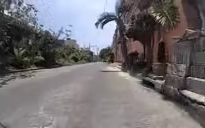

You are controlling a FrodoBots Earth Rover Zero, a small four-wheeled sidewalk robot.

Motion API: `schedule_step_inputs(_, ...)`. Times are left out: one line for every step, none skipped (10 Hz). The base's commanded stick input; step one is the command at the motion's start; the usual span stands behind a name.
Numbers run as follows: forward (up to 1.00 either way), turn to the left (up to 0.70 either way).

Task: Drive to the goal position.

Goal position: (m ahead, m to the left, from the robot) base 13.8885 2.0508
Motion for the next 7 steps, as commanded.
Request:
schedule_step_inputs(1.0, 0.0)
schedule_step_inputs(1.0, -0.04)
schedule_step_inputs(1.0, -0.18)
schedule_step_inputs(1.0, -0.17)
schedule_step_inputs(1.0, -0.06)
schedule_step_inputs(1.0, -0.24)
schedule_step_inputs(1.0, -0.1)
